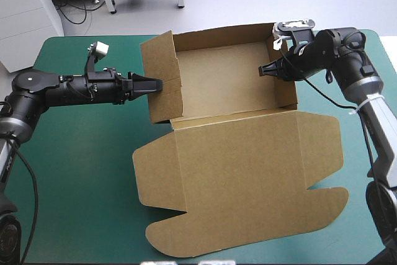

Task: Fold the box

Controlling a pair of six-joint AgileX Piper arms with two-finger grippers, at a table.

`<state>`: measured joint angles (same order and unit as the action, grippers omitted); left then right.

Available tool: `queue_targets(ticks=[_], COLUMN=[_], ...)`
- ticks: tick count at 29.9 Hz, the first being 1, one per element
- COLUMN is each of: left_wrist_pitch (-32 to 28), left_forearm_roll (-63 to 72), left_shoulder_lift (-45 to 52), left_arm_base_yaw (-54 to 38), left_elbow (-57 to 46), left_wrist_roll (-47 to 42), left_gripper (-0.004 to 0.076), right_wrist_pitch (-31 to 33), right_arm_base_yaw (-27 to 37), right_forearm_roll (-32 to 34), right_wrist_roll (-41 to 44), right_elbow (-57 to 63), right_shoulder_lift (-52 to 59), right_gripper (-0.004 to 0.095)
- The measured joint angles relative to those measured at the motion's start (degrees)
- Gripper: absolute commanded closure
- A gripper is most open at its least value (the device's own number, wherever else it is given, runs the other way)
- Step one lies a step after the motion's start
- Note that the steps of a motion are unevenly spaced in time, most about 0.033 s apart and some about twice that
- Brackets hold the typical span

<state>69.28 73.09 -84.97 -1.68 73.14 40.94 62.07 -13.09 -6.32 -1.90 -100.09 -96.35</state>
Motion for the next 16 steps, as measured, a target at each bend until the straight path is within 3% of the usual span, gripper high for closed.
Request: queue_targets(ticks=[10,16], left_wrist_pitch=[0.0,-1.7], left_forearm_roll=[-0.2,-9.9], left_shoulder_lift=[0.1,0.1], left_arm_base_yaw=[1.1,2.4], left_elbow=[0.1,2.5], left_wrist_roll=[-2.9,-10.8], left_gripper=[0.0211,0.0211], right_wrist_pitch=[0.2,-0.1], right_arm_base_yaw=[0.0,0.0], right_forearm_roll=[0.1,0.2], right_wrist_roll=[0.1,1.9], right_elbow=[0.0,0.0], right_shoulder_lift=[-0.3,-0.3], right_gripper=[0.0913,0.0909])
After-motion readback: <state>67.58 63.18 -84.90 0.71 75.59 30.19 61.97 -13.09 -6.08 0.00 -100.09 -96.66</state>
